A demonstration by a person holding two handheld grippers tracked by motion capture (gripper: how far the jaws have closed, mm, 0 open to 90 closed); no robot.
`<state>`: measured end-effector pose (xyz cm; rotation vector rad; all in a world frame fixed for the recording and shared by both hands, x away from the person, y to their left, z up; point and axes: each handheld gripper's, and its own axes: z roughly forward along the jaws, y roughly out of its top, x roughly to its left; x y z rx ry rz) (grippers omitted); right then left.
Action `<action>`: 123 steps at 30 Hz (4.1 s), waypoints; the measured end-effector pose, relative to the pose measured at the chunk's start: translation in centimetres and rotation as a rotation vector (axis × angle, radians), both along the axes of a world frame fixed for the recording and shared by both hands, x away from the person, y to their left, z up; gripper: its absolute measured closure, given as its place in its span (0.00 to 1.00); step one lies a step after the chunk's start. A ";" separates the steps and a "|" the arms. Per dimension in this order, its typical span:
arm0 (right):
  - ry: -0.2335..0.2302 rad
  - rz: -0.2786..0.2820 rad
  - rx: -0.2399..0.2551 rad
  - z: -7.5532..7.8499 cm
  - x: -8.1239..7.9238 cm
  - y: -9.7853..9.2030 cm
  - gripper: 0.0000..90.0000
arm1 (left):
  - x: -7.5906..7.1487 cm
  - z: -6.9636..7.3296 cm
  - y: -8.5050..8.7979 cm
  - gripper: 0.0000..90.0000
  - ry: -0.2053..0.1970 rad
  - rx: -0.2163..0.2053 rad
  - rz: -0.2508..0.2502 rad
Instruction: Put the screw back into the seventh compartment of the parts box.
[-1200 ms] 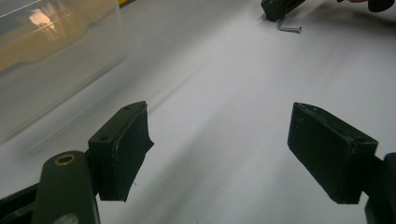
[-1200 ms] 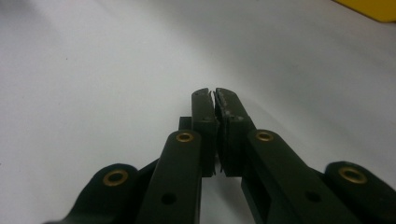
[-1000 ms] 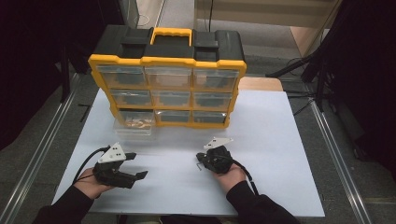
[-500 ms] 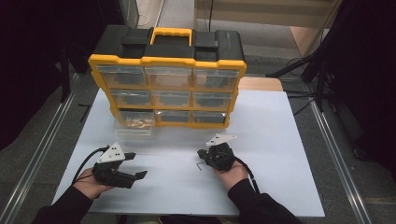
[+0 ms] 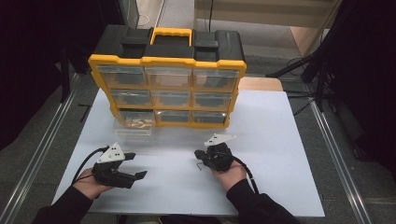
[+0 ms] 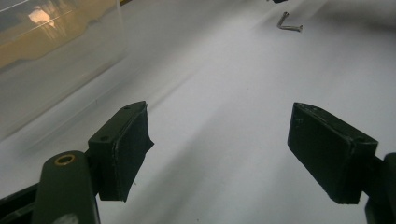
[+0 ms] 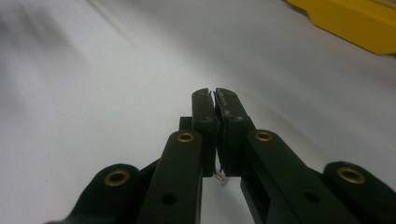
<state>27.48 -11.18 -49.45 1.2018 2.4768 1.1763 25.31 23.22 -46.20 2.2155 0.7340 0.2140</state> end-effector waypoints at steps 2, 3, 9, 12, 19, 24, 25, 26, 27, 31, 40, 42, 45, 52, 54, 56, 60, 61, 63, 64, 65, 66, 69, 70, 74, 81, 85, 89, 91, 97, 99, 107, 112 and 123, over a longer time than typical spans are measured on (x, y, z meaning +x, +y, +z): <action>0.004 0.003 0.004 0.1 -0.1 0.1 0.98 | 0.0 0.0 0.0 0.23 0.001 0.000 0.000; -0.001 0.009 0.002 0.1 -0.1 0.1 0.98 | 0.0 0.0 0.0 0.23 0.000 0.000 0.000; 0.013 0.026 0.014 0.2 -0.2 0.6 0.98 | 0.0 0.0 0.0 0.23 0.001 0.000 -0.001; 0.022 0.032 0.012 0.3 -0.2 0.7 0.98 | 0.0 0.0 0.0 0.23 0.002 0.001 -0.001; 0.021 0.048 0.025 0.6 -0.4 1.2 0.98 | 0.0 0.0 0.0 0.23 0.002 0.003 -0.001; 0.020 0.059 0.033 0.9 -0.3 1.6 0.98 | 0.0 0.0 0.0 0.23 0.003 0.003 -0.003; 0.018 0.060 0.034 0.9 -0.3 1.6 0.98 | 0.0 0.0 0.0 0.23 0.003 0.003 -0.004; 0.016 0.065 0.036 1.0 -0.3 1.7 0.98 | 0.0 0.0 0.0 0.23 0.003 0.003 -0.004; 0.027 0.066 0.041 1.0 -0.2 1.9 0.98 | 0.0 0.0 0.0 0.23 0.003 0.002 -0.004; 0.030 0.077 0.052 1.2 -0.2 2.1 0.98 | 0.0 -0.1 0.0 0.23 0.005 0.005 -0.007; 0.040 0.091 0.066 1.7 0.2 2.7 0.98 | 0.0 0.0 0.0 0.23 0.003 0.008 -0.005; 0.037 0.096 0.070 1.8 0.3 2.9 0.98 | 0.0 0.0 0.0 0.23 0.003 0.008 -0.005; 0.035 0.100 0.075 2.0 0.6 3.0 0.98 | 0.0 0.0 0.0 0.23 0.004 0.000 -0.004; 0.047 0.099 0.077 2.3 1.1 3.1 0.98 | 0.1 -0.1 0.1 0.23 0.003 0.003 -0.005; 0.041 0.101 0.076 2.4 1.2 3.2 0.98 | 0.1 -0.1 0.1 0.23 0.003 0.004 -0.005; 0.041 0.104 0.080 2.5 1.2 3.4 0.98 | 0.1 -0.1 0.1 0.23 0.002 -0.001 -0.005; 0.052 0.110 0.095 2.7 1.4 3.7 0.98 | 0.1 -0.1 0.1 0.23 0.003 0.000 -0.004; 0.050 0.115 0.092 2.8 1.4 3.8 0.98 | 0.1 -0.1 0.1 0.23 0.003 0.000 -0.004; 0.046 0.118 0.091 2.9 1.5 4.0 0.98 | 0.1 -0.1 0.1 0.23 0.003 -0.001 -0.002; 0.042 0.120 0.091 3.0 1.5 4.1 0.98 | 0.1 -0.1 0.1 0.23 0.003 0.000 0.000; 0.042 0.121 0.092 3.0 1.6 4.2 0.98 | 0.1 -0.1 0.1 0.23 0.002 0.000 0.001; 0.040 0.123 0.086 3.1 1.6 4.2 0.98 | 0.1 -0.1 0.1 0.23 0.002 0.000 0.001; 0.032 0.124 0.090 3.4 1.7 4.4 0.98 | 0.1 -0.1 0.1 0.23 0.000 -0.001 0.000; 0.035 0.123 0.094 3.6 1.8 4.4 0.98 | 0.1 -0.1 0.1 0.23 0.001 -0.001 0.000; 0.042 0.131 0.125 4.0 1.9 4.9 0.98 | 0.1 -0.1 0.2 0.23 0.007 -0.002 0.007; 0.028 0.132 0.119 5.1 2.8 5.8 0.98 | 0.1 -0.1 0.2 0.23 0.009 0.002 0.004; 0.024 0.129 0.119 5.4 3.1 6.1 0.98 | 0.1 -0.1 0.2 0.23 0.007 0.001 0.001; 0.010 0.125 0.103 5.7 3.8 6.5 0.98 | 0.1 -0.1 0.2 0.23 0.004 -0.007 0.005; 0.009 0.128 0.105 5.7 4.0 6.5 0.98 | 0.2 -0.1 0.3 0.23 0.008 -0.008 0.007; 0.009 0.130 0.109 6.4 4.5 7.0 0.98 | 0.1 -0.1 0.3 0.23 0.009 -0.011 0.007; 0.010 0.133 0.109 6.6 4.6 7.3 0.98 | 0.1 -0.1 0.3 0.23 0.008 -0.013 0.007; -0.002 0.146 0.097 7.5 5.4 8.0 0.98 | 0.1 -0.1 0.3 0.23 0.010 -0.016 0.008; -0.003 0.150 0.104 8.0 5.8 8.5 0.98 | 0.1 -0.1 0.4 0.23 0.010 -0.015 0.008; 0.008 0.158 0.108 8.9 6.3 9.1 0.98 | 0.1 -0.1 0.4 0.23 0.010 -0.018 0.007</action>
